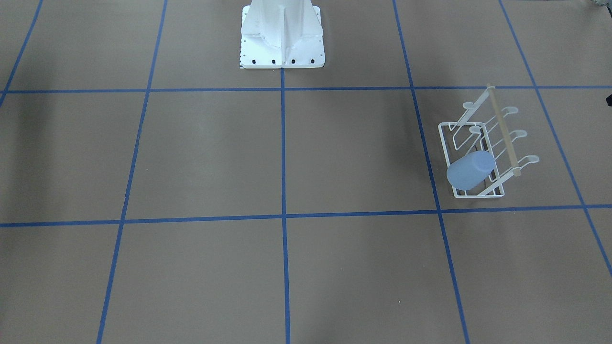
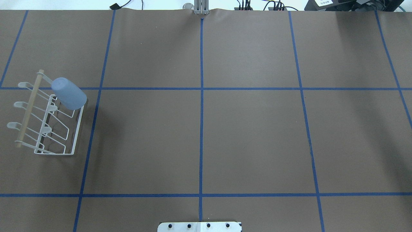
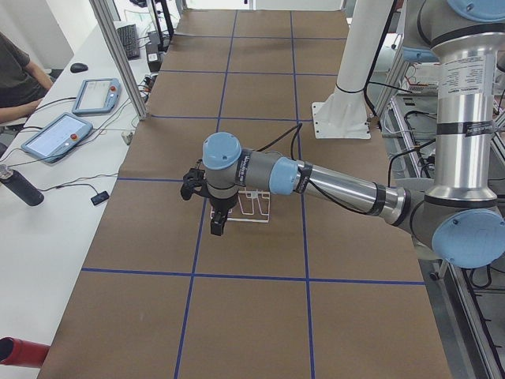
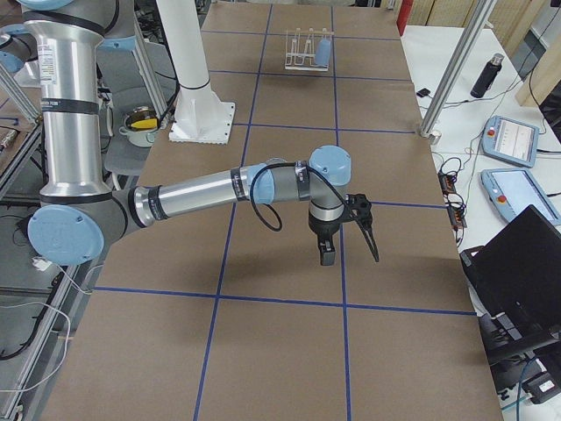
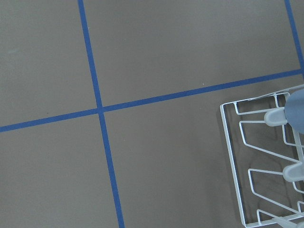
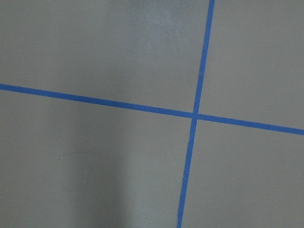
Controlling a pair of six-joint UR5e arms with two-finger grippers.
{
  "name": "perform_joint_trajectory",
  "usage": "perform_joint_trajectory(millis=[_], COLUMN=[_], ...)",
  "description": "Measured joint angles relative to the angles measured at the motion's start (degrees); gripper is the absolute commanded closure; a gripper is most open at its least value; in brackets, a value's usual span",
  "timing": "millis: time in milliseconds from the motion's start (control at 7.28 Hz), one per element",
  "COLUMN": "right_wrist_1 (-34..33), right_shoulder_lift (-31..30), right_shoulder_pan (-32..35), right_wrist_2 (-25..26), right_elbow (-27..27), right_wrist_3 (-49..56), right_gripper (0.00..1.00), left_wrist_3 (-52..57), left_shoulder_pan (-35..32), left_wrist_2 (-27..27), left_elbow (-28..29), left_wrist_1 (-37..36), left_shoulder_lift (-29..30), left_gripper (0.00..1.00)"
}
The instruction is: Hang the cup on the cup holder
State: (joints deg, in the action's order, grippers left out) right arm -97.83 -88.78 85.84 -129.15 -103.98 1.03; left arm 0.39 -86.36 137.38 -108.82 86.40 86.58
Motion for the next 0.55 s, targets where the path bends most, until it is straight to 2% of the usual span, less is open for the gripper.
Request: perform_joint_trajectory(millis=[275, 549], right_wrist_1=[-0.7, -2.4], right_shoulder_lift=[2.8, 2.9], right_shoulder_pan=[-0.1, 1.8], right_wrist_2=[0.7, -2.6], right_elbow=[2.6, 1.9], right_wrist_3=[0.6, 0.8], right_gripper=[0.0, 0.0], left_wrist_3=[-0.1, 0.0], left_shoulder_pan=[0.0, 0.0], left_wrist_2=[-0.1, -0.8], left_elbow=[-0.4, -0.5], left_wrist_1=[0.0, -0.1], left_shoulder_lift=[0.0, -0.1], left_gripper=[0.01, 0.02])
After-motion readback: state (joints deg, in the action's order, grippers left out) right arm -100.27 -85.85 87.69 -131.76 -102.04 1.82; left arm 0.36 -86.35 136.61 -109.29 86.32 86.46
